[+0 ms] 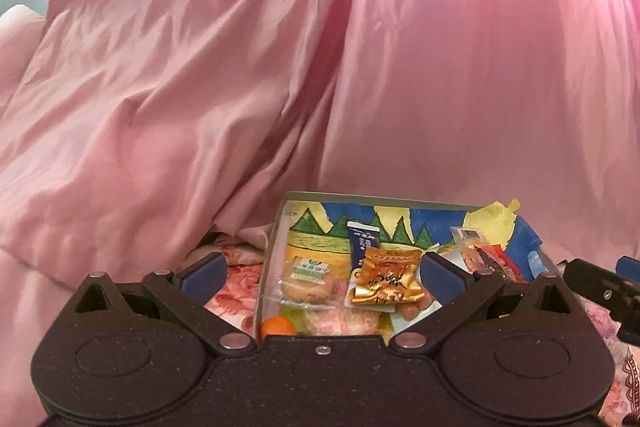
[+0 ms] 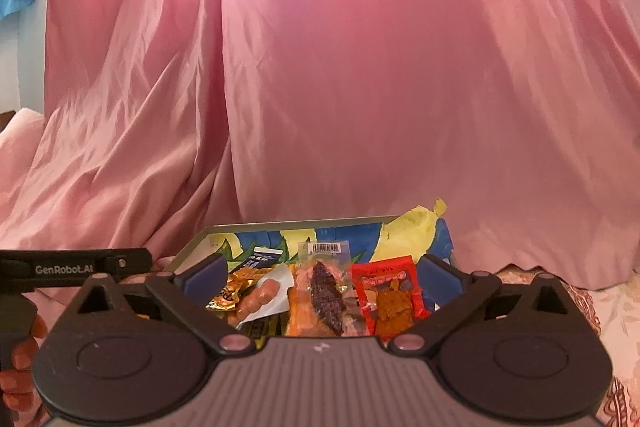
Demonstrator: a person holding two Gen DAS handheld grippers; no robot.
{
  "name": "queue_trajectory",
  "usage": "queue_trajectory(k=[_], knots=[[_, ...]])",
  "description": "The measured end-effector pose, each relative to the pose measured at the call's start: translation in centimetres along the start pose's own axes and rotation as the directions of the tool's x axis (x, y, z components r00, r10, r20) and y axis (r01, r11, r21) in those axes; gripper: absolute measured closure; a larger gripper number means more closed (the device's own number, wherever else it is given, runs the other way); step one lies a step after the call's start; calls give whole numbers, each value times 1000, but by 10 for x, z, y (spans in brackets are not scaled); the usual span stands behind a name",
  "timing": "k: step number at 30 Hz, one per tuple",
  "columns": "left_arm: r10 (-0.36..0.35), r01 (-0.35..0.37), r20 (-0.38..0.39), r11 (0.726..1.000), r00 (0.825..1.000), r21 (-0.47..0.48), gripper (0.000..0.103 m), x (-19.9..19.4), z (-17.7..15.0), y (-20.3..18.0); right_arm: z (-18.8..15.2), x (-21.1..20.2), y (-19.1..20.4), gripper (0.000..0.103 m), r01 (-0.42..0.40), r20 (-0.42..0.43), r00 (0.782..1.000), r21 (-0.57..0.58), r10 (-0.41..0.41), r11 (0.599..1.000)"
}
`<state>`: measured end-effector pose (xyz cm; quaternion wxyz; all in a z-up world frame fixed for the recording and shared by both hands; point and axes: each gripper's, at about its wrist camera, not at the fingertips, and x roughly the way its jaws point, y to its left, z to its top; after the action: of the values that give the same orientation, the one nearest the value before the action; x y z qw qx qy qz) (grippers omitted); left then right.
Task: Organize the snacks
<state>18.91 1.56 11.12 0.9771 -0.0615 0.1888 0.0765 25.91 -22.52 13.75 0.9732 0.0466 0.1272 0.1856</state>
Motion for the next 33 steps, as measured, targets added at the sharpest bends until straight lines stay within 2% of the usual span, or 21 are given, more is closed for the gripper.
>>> queue_trajectory(k=[6,9,18,25,33], knots=[[13,-13,18,1000,1000,5,1,-23,-15,6,-5,-20,-1,0,4,23,1000,4,-4,1000],[17,-17,2,1000,1000,-10,1,-32,-23,10,-7,-30,0,0,3,36,999,-4,-3,1000],[29,-30,24,999,999,14,1,-61,-44,16,-22,-55,14,0,-12,6,1000,-61,12,998],[13,-15,50,999,999,39,1,-82,-54,14,-28,-73,22,0,-23,13,1000,-74,24,997],[-7,5,31,999,999,52,1,-104,-76,12,-43,-97,28,0,-15,51,998,-97,21,995]])
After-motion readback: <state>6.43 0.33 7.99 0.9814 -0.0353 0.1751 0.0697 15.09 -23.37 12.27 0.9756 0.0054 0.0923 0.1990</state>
